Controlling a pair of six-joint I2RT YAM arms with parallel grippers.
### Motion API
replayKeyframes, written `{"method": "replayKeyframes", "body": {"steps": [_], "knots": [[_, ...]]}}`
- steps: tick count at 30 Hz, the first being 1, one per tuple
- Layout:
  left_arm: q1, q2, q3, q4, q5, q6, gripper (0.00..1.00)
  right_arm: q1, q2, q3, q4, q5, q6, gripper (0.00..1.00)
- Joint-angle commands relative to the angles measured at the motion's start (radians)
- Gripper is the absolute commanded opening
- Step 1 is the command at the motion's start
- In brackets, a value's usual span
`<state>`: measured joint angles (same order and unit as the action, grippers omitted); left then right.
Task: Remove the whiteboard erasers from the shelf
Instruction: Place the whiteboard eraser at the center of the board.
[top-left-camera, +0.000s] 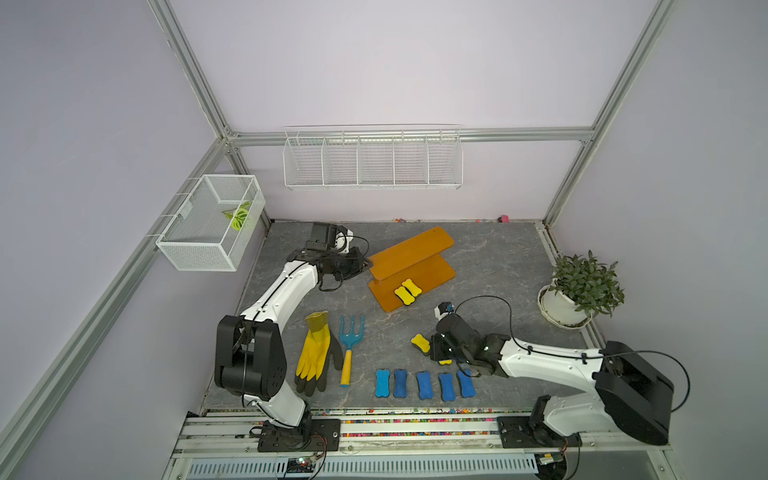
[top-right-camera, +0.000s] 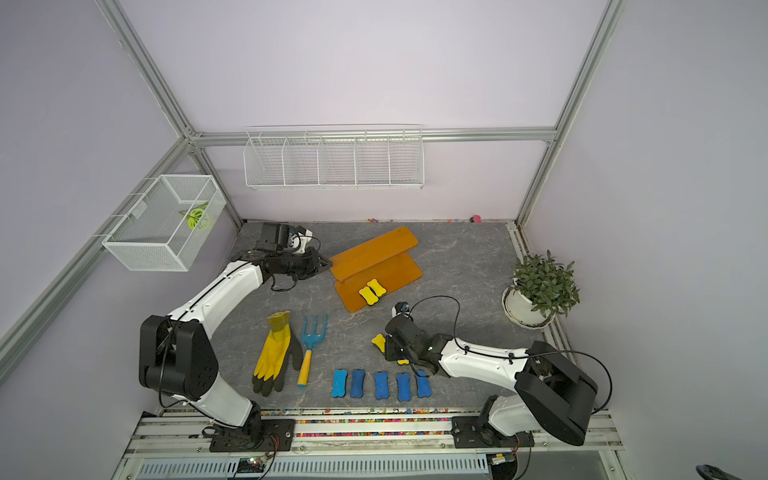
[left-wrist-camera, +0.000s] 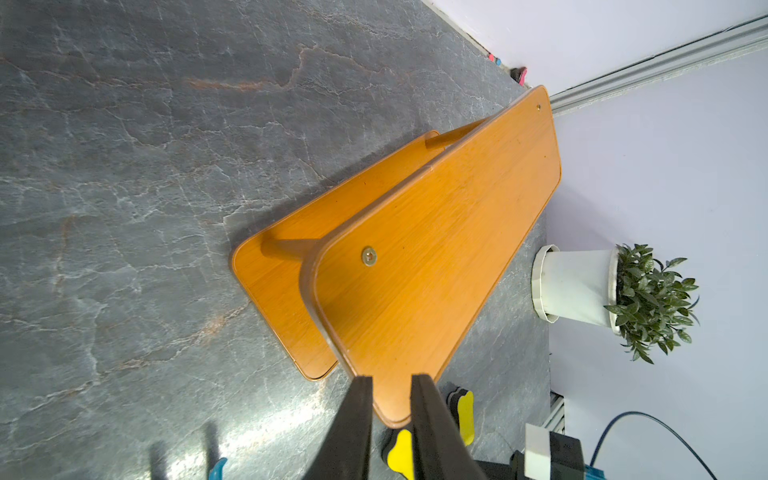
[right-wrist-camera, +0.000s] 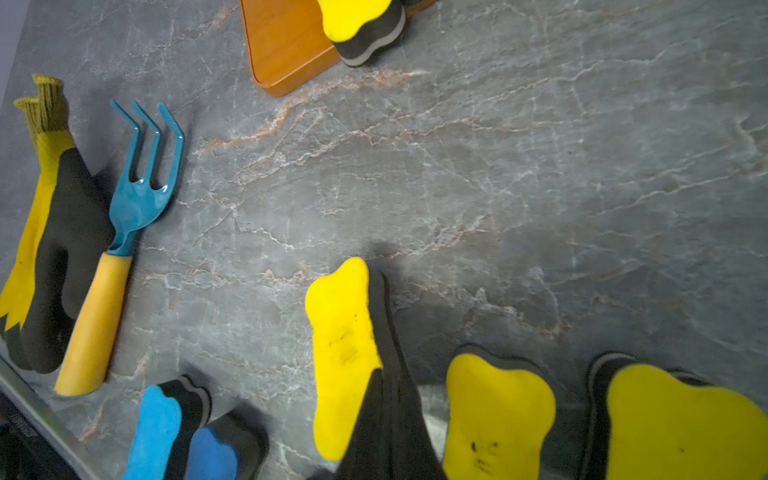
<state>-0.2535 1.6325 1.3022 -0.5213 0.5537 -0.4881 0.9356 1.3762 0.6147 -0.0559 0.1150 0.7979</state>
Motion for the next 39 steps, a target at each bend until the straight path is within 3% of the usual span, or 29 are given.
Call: {"method": "replayKeyframes", "body": {"steps": [1,15,25,35,39], "knots": [[0.002,0.001,-0.011,0.003,-0.011,0.009,0.23,0.006,0.013,0.003,-0.027,-0.055,-0.015,0.10],[0.003,0.006,-0.011,-0.002,-0.024,0.013,0.23,0.005,0.021,-0.009,-0.045,-0.201,-0.023,0.24],[0.002,0.003,-0.010,-0.005,-0.034,0.014,0.23,0.008,0.032,-0.010,-0.038,-0.259,-0.025,0.27],[0.003,0.005,-0.010,-0.003,-0.031,0.014,0.23,0.014,-0.020,0.013,-0.081,-0.242,-0.038,0.30],[0.003,0.006,-0.012,-0.005,-0.034,0.014,0.23,0.011,-0.055,0.060,-0.129,-0.161,-0.069,0.31]]}}
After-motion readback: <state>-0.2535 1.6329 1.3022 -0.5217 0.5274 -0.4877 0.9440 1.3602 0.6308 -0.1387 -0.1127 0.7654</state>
